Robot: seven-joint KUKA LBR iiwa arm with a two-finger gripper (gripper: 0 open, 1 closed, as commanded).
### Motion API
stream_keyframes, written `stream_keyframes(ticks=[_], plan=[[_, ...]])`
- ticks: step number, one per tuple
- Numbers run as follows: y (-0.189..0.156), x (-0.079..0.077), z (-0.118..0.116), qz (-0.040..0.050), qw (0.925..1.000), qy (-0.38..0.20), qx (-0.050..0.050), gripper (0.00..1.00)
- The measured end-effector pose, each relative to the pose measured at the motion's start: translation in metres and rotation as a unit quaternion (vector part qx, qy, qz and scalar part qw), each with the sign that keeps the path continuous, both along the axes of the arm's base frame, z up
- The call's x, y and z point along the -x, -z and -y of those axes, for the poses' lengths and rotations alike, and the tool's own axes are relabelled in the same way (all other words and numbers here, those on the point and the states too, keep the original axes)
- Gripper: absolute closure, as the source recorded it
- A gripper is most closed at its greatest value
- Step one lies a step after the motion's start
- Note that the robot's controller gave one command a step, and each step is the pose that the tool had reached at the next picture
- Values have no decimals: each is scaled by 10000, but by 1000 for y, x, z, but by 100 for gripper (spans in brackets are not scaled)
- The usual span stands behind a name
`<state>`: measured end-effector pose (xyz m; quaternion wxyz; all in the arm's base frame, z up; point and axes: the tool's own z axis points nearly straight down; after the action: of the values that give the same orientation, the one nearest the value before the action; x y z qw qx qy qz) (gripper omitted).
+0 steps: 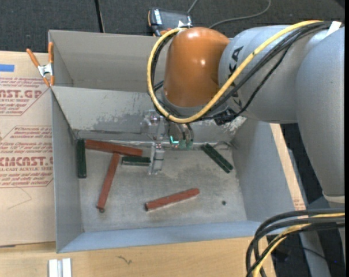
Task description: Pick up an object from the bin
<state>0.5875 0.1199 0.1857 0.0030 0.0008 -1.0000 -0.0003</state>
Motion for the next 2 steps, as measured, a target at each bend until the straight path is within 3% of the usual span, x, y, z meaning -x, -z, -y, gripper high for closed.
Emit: stream_keyframes(ticks=[1, 2], plan=[[119, 31, 63, 20, 9998, 195, -4, 0], [114, 99, 24, 61, 9990, 437, -9, 0]])
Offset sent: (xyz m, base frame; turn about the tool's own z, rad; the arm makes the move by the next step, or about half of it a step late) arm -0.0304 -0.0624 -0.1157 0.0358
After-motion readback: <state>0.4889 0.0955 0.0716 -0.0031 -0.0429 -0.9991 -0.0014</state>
